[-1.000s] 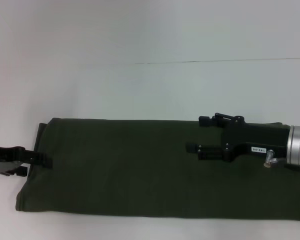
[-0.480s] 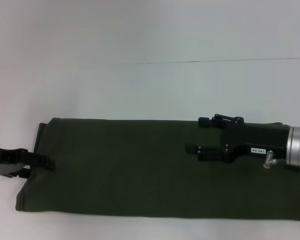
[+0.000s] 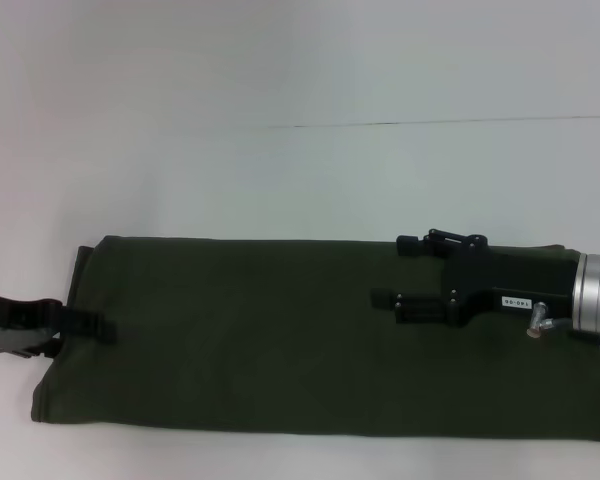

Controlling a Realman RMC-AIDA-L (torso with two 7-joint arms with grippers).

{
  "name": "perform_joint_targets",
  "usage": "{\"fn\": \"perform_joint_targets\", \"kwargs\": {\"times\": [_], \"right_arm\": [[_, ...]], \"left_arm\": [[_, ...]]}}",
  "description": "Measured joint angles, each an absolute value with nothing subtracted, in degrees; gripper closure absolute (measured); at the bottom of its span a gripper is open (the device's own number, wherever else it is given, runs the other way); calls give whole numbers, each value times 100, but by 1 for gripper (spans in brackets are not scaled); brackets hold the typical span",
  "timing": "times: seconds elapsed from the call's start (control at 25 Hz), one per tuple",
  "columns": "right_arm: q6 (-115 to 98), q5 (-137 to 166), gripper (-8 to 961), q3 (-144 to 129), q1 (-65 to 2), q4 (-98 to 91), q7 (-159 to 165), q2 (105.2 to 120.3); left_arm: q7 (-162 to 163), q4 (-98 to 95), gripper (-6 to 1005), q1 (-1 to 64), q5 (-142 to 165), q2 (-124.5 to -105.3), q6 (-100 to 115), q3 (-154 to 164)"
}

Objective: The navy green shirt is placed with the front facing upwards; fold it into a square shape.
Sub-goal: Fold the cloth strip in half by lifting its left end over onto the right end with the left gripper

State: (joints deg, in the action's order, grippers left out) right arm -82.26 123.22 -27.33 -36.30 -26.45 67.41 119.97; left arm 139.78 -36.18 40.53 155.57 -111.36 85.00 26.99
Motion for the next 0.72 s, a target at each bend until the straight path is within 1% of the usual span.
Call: {"fn": "perform_joint_targets", "kwargs": {"times": [0.72], "right_arm": [[-8227,12321,23,-2733,-3630,-2645,6741,11997]], "left_arm": [[14019,-3713,93,4084,15752,-11092,8422,2707]]}}
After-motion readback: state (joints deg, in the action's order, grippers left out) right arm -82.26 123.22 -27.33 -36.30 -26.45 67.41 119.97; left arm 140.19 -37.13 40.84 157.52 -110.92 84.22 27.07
